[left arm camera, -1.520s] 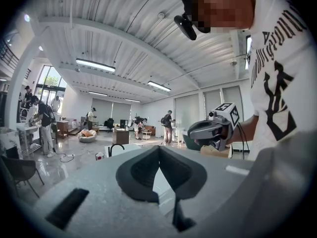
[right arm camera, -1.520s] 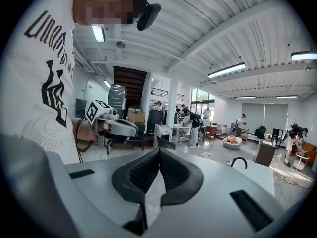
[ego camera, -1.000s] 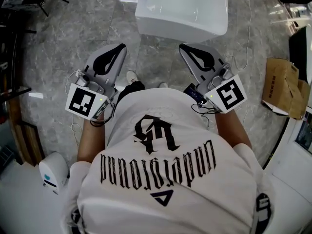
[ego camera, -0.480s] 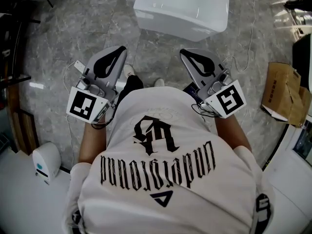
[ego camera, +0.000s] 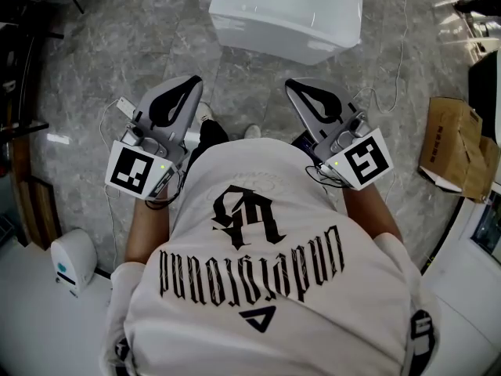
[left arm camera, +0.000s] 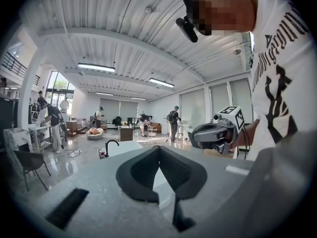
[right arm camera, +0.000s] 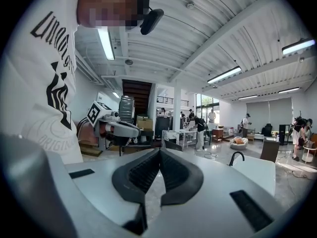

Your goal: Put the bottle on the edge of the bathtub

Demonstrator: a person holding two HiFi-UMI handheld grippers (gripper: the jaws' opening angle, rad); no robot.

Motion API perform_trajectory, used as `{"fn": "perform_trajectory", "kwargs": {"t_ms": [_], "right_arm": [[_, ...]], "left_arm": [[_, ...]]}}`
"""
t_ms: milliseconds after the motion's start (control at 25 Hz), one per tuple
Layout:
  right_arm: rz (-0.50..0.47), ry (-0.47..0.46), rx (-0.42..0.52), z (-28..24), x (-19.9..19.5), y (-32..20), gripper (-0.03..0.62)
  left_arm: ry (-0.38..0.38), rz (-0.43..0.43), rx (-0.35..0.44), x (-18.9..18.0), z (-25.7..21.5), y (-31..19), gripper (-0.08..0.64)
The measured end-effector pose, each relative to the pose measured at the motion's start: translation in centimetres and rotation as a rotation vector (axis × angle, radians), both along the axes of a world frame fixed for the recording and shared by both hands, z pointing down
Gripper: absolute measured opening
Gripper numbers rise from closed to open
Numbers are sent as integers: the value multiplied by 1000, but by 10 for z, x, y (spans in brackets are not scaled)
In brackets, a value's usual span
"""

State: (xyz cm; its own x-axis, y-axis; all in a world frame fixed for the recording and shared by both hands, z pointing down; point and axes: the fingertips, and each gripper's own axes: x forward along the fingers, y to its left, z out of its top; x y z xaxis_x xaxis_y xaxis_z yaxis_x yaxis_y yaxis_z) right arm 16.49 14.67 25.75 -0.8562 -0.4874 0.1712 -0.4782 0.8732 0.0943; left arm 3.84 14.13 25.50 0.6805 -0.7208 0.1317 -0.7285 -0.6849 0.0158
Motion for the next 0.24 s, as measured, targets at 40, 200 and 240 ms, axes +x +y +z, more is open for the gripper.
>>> {"fn": "perform_trajectory", "kwargs": {"t_ms": [40,200,240], "right_arm": [[-2,-2,-1,1,0,2,14],[-4,3,-8,3,6,7,14],[-4,4,-9,4,8,7,14]], "left_arm": [[0,0,0,1,1,1,15],[11,-6,-2,9,4,4,15],[15,-6,-3,11,5,4,15]]}}
